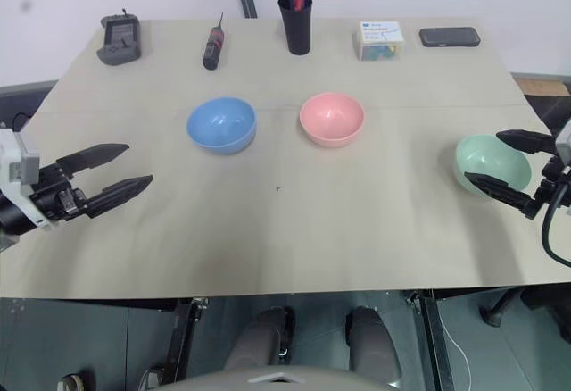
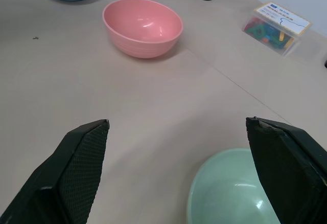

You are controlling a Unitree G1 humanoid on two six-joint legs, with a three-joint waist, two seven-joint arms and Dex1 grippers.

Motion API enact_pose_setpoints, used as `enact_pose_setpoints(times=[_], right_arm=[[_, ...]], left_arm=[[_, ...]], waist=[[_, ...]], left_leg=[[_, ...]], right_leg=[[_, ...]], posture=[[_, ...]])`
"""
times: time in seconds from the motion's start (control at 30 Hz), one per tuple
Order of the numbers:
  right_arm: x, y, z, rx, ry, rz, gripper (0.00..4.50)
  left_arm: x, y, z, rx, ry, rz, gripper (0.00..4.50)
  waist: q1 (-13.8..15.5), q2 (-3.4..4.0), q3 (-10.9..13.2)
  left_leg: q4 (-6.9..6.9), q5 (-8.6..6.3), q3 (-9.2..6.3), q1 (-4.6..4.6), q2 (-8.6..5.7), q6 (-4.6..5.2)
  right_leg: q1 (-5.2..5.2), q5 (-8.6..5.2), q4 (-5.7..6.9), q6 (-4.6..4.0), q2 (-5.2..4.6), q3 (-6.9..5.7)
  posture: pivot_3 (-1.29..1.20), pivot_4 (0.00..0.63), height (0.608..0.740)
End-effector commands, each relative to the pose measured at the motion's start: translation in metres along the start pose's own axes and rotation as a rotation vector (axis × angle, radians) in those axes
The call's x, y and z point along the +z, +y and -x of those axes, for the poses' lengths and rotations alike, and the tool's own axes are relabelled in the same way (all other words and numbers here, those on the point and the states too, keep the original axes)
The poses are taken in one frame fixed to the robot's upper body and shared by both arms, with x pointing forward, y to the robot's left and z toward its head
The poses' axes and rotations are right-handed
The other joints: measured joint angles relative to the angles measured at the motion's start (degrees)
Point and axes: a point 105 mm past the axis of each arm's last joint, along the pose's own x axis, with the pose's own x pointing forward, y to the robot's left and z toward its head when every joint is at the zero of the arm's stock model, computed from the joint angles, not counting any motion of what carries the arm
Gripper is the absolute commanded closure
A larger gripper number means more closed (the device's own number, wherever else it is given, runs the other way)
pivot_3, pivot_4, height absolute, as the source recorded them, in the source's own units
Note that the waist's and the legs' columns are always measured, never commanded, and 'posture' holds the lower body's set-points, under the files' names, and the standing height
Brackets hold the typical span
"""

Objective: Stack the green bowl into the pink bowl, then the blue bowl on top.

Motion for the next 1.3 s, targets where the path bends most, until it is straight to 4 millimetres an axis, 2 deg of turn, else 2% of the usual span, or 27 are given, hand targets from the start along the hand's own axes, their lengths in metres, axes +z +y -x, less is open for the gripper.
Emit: enact_pose_setpoints(times=[0.03, 0.17, 0.3, 0.43, 0.63, 0.93, 1.1, 1.13, 1.3], right_arm=[[0.013, 0.003, -0.002, -0.004, -0.019, 0.048, 0.00], [0.011, 0.009, -0.014, -0.010, -0.017, 0.046, 0.00], [0.004, 0.000, -0.022, -0.105, 0.046, 0.077, 0.00], [0.008, 0.010, -0.048, -0.057, -0.012, 0.061, 0.00], [0.018, 0.044, -0.129, 0.090, -0.117, 0.237, 0.00], [0.036, 0.081, -0.239, 0.260, -0.204, 0.386, 0.00], [0.029, 0.084, -0.260, 0.318, -0.160, 0.429, 1.29], [0.030, 0.082, -0.263, 0.319, -0.159, 0.429, 1.89], [0.029, 0.078, -0.271, 0.303, -0.140, 0.456, 3.82]], left_arm=[[0.012, 0.002, 0.000, -0.022, -0.012, -0.042, 0.15], [0.015, -0.005, -0.010, -0.068, -0.035, -0.054, 0.15], [0.019, -0.012, -0.019, -0.116, -0.070, -0.064, 0.15], [0.020, -0.022, -0.029, -0.157, -0.105, -0.065, 0.15], [0.007, -0.043, -0.047, -0.172, -0.143, -0.032, 0.15], [0.009, -0.066, -0.036, -0.182, -0.178, 0.012, 0.15], [0.007, -0.069, -0.025, -0.129, -0.154, 0.014, 0.00], [0.007, -0.071, -0.024, -0.123, -0.151, 0.014, 0.00], [0.006, -0.076, -0.021, -0.105, -0.149, 0.019, 0.00]], waist=[[0.0, 0.00, 0.0], [0.3, 0.02, 0.0], [0.5, 0.01, 0.0], [0.6, 0.01, 0.0], [0.0, -0.03, 0.0], [-1.0, -0.08, 0.0], [-0.5, -0.09, 0.0], [-0.5, -0.09, 0.0], [-0.9, -0.09, 0.0]], left_leg=[[0.00, 0.00, 0.00, -0.01, 0.00, 0.00], [0.02, 0.00, 0.02, -0.02, -0.02, 0.00], [0.04, 0.00, 0.04, -0.03, -0.03, 0.00], [0.06, 0.01, 0.04, -0.03, -0.08, -0.01], [0.20, 0.03, 0.07, -0.06, -0.13, -0.04], [0.24, 0.17, 0.07, -0.09, -0.16, -0.30], [0.24, 0.19, 0.01, -0.14, -0.20, -0.31], [0.24, 0.18, 0.01, -0.14, -0.23, -0.31], [0.24, 0.19, 0.01, -0.09, -0.22, -0.32]], right_leg=[[-0.01, 0.00, 0.00, 0.00, 0.00, 0.00], [-0.02, 0.00, 0.03, 0.00, 0.02, -0.02], [-0.03, 0.00, 0.03, 0.00, 0.01, -0.01], [-0.03, 0.01, 0.06, 0.00, 0.02, -0.02], [-0.33, 0.01, 0.55, 0.00, 0.01, 0.23], [-0.54, 0.02, 0.74, -0.01, 0.02, 0.37], [-0.56, 0.02, 0.71, -0.02, -0.01, 0.36], [-0.55, 0.02, 0.71, -0.02, -0.03, 0.36], [-0.54, 0.02, 0.77, -0.03, 0.00, 0.37]], posture=[[0.00, 0.150, 0.740], [0.00, 0.150, 0.740], [0.00, 0.150, 0.740], [0.00, 0.150, 0.740], [0.00, 0.150, 0.740], [0.00, 0.150, 0.740], [0.00, 0.150, 0.740], [0.00, 0.150, 0.740], [0.00, 0.150, 0.740]])
